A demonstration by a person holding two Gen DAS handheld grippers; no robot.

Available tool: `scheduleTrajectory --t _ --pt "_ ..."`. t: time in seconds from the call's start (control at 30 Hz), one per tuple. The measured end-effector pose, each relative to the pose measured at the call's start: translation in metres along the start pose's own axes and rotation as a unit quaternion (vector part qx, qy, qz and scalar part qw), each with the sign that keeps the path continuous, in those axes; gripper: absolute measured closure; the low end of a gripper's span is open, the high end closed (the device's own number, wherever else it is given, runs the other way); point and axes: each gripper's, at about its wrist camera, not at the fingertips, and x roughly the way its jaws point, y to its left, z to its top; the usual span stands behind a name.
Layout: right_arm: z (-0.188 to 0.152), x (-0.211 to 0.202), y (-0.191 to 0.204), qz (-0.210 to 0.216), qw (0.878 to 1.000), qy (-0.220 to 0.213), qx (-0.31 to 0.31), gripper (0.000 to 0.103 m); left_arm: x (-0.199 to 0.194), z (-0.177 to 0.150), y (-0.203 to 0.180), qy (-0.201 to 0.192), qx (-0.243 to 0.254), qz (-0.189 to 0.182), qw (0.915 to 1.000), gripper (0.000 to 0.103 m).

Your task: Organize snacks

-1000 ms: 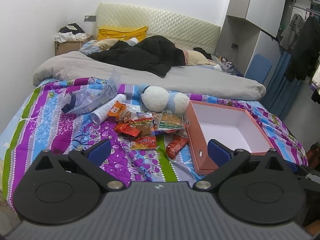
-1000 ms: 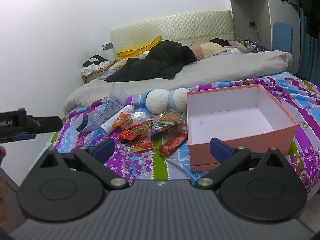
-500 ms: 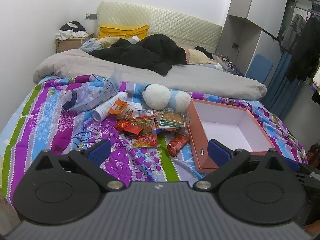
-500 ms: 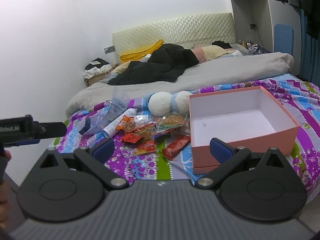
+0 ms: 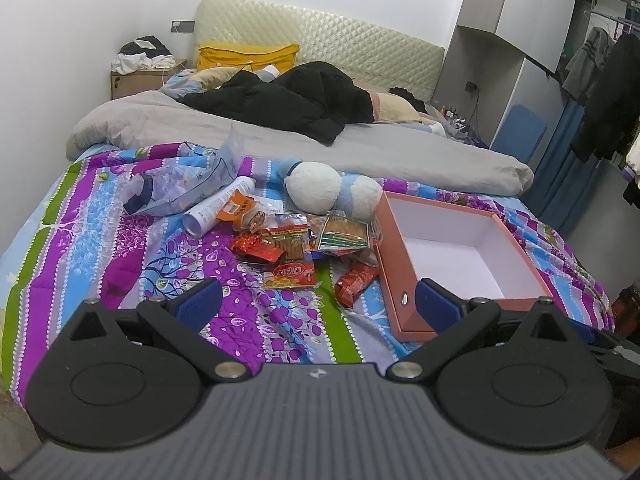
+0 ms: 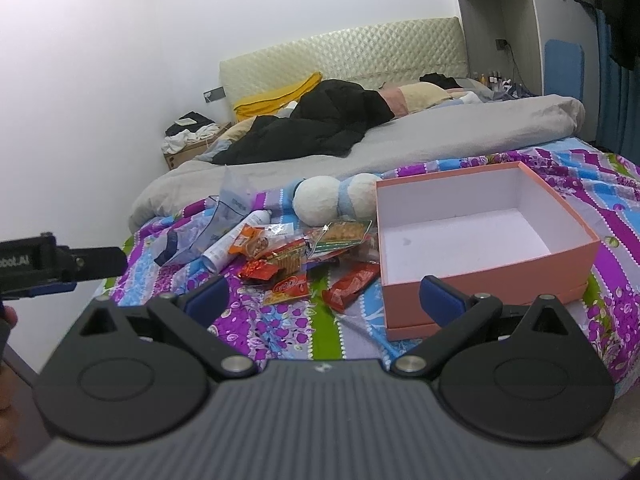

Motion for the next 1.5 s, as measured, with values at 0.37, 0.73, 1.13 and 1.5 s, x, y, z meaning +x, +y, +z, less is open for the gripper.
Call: scheduleTrajectory --t 0.37,0.73,1.13,1.5 --pt "-0.003 0.001 0.003 -0.002 1.000 0.004 -0.006 0.000 0.009 -0.004 0.004 0.008 -0.019 0.007 0.9998 0.000" --pt "-0.012 0.022 0.009 -0.003 1.000 0.024 -0.011 0.000 0.038 -0.005 0.021 0.019 -0.026 0.011 0.9994 0.000" --pt "-0.018 0.070 0.009 0.025 0.996 0.081 -0.009 0.003 0.107 0.011 0.037 0.055 -0.026 0.012 0.9981 0.000" --pt "-0.021 0.125 0.026 0.018 0.993 0.111 -0.037 0.024 0.170 0.026 0.067 0.078 -0.042 0.019 0.9959 0.000"
